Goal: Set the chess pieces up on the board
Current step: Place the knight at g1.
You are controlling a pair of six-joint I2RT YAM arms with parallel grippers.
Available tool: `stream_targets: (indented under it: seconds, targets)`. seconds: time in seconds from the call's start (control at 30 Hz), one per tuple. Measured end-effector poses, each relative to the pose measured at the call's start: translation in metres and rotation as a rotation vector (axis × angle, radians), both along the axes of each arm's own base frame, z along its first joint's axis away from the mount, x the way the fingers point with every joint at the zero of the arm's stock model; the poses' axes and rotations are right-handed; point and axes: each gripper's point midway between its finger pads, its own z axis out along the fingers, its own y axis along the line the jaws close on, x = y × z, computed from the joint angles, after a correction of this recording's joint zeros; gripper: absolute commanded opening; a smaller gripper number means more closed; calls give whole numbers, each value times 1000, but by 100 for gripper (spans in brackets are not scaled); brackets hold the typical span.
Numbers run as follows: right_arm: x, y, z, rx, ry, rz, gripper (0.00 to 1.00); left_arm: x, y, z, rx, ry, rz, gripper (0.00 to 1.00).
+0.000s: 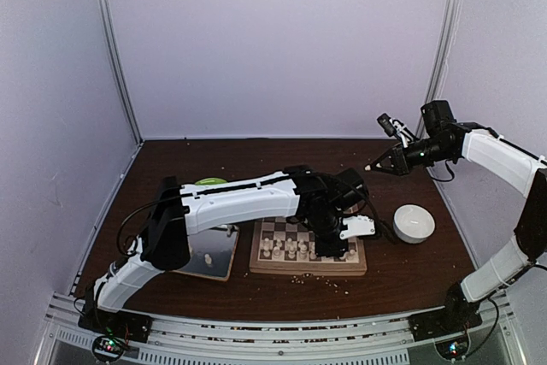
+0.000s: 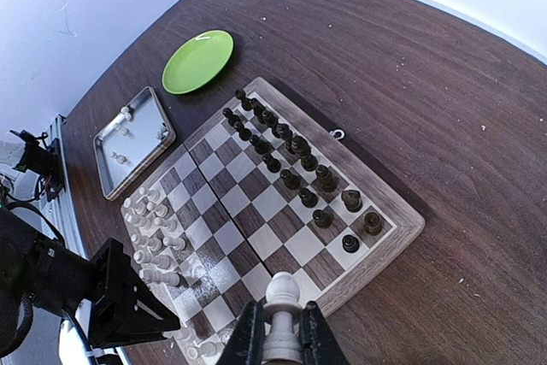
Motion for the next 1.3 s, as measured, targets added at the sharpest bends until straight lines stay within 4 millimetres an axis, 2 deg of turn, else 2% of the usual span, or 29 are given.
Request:
stream_targets:
  seconds: [0.3, 0.63, 0.93, 1.3]
  targets:
    - [1, -1, -2, 5, 9, 1, 11, 1, 0, -9, 13, 6, 10, 17]
    - [-1, 0, -3, 7, 17, 3, 11, 2, 1, -11, 19, 3, 22, 29]
    - [-1, 0, -2, 10, 17, 4, 11, 4, 1, -11, 22, -3, 42, 33]
    - [-1, 0, -2, 10, 18, 4, 11, 15, -7, -6, -12, -50, 65, 33]
